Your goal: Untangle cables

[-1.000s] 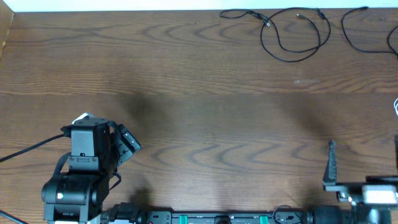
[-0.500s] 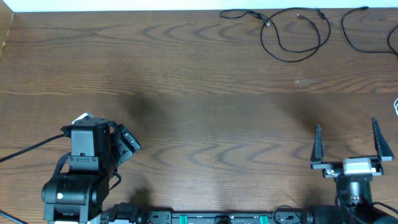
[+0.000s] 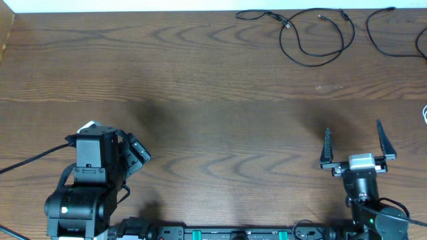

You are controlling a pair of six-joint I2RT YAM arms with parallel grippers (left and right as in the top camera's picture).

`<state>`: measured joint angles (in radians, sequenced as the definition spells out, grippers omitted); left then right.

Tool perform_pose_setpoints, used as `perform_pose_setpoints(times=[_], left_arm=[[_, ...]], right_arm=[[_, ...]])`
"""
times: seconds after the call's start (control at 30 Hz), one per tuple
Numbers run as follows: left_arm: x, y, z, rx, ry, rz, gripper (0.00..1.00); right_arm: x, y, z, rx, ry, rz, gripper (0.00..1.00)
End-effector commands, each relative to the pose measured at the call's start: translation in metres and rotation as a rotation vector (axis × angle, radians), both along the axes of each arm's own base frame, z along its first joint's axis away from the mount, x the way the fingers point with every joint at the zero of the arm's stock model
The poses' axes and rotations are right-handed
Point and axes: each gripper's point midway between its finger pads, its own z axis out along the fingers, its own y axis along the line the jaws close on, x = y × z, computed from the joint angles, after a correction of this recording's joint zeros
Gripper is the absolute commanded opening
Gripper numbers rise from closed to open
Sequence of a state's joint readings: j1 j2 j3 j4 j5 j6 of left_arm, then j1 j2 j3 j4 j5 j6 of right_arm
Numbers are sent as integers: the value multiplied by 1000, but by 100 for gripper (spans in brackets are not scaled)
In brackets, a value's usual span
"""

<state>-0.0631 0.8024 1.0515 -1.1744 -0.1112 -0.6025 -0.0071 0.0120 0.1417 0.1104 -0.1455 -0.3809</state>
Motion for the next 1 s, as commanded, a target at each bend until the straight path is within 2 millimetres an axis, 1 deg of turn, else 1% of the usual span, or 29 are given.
perform_pose_setpoints(times=[0.0,0.23,0.4,0.7,0.97], left_arm=[[-1,3,-1,11,6,11,91],[-1,3,-1,11,6,11,91],[-1,3,-1,11,6,11,91],[-1,3,-1,11,6,11,91],[-1,3,-1,11,6,11,91]], right_arm=[[2,5,-10,-11,12,20,99],[5,5,-20,-11,32,21,99],[8,5,-32,-11,54,22,99],[10,5,-41,-11,73,23,99],[14,8,-59,-14,109,38,99]])
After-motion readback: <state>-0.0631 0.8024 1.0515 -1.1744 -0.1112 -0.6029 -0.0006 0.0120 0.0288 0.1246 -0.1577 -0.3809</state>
